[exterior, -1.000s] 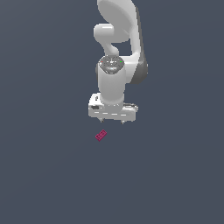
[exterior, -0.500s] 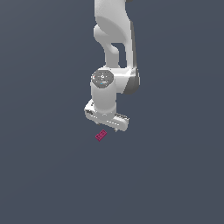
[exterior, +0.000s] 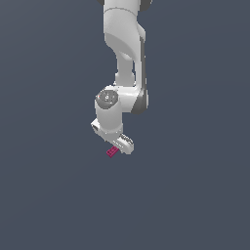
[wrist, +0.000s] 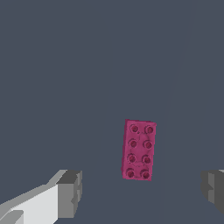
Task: Pick up the object and move it to a goal position.
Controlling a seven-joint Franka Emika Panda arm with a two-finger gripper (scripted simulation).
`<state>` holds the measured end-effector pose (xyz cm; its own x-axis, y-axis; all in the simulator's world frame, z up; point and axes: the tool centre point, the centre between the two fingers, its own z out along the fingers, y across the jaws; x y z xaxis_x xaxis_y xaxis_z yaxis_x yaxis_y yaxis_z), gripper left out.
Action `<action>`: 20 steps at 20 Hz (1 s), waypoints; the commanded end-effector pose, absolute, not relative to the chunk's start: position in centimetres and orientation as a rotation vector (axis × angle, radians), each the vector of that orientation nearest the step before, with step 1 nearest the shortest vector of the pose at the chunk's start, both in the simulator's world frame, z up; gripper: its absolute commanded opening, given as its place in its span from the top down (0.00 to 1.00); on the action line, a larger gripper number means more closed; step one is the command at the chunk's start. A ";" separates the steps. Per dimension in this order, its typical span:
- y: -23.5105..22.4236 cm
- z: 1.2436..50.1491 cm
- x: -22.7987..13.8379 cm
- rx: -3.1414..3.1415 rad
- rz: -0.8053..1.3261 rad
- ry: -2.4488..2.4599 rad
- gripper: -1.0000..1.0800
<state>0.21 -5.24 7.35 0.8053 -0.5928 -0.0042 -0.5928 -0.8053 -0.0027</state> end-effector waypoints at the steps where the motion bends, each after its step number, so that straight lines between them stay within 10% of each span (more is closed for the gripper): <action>1: -5.7 6.8 0.2 -2.964 0.002 1.036 0.04; 20: -6.1 2.2 0.0 -2.948 0.000 1.085 0.04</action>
<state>-0.03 -6.04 2.87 0.7620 -0.6476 -0.0006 -0.6476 -0.7620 0.0002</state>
